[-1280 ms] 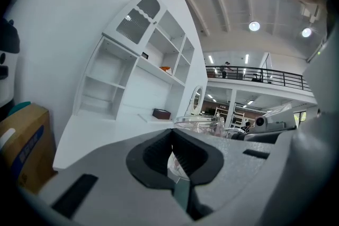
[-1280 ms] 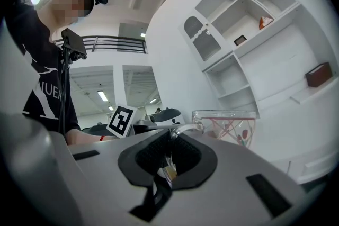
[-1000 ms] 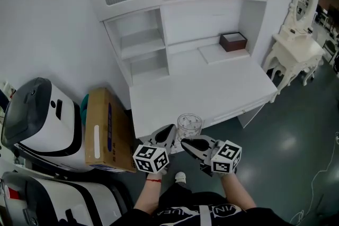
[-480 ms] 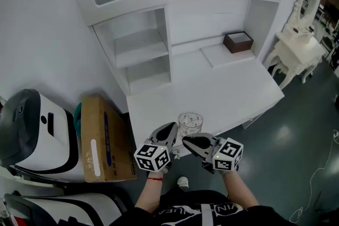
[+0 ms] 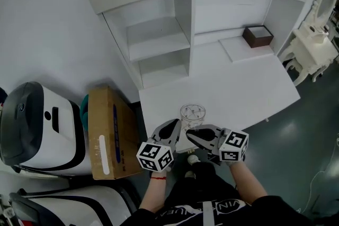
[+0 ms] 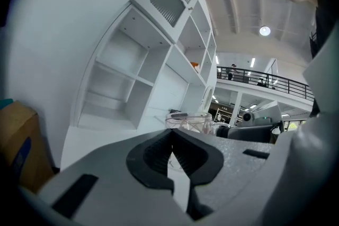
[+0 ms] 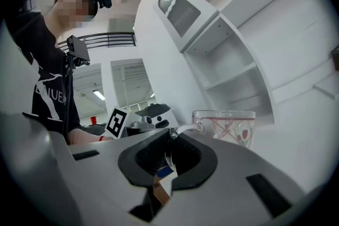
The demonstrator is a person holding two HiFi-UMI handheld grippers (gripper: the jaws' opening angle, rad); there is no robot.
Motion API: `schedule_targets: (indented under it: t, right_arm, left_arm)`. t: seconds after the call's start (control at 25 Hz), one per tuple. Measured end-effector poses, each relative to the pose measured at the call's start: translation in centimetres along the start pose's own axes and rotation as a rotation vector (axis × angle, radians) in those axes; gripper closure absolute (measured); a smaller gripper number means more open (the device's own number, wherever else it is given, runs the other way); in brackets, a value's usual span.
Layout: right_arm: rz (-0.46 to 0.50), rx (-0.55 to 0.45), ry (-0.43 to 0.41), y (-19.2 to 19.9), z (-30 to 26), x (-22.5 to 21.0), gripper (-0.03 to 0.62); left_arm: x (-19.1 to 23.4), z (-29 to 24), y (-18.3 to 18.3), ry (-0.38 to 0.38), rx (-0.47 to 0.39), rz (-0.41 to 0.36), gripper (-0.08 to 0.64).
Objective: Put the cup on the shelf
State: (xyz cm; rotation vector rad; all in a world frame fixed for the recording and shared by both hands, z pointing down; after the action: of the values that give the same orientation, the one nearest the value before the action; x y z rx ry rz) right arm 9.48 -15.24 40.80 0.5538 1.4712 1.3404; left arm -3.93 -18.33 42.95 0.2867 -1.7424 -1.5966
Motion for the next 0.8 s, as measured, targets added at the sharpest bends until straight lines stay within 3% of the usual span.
schedule_targets:
  t: [0.32, 0.8]
  right_arm:
    - [-0.022, 0.076, -0.11, 1.1, -5.1, -3.3, 0.583]
    - [-0.055, 0.14, -0.155, 2.5, -9.2, -11.5, 0.583]
  left_arm:
    - [5.2, 0.1, -0.2, -0.116, 0.001, 0.022, 0.552]
    - [11.3, -4.6, 1.6, -0.138, 0.068, 0.028, 0.552]
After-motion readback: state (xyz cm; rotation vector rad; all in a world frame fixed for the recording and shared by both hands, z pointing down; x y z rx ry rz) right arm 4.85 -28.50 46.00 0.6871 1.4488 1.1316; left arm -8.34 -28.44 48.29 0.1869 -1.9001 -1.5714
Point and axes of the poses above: the fingertips, and each gripper's own axes: z backward along the fingers, x to its left, y out of its underside, the point moved 7 cm from there along z, backward along the fingers, and after that the axes turned 13 degrees about -x, right-handed, at the moved point
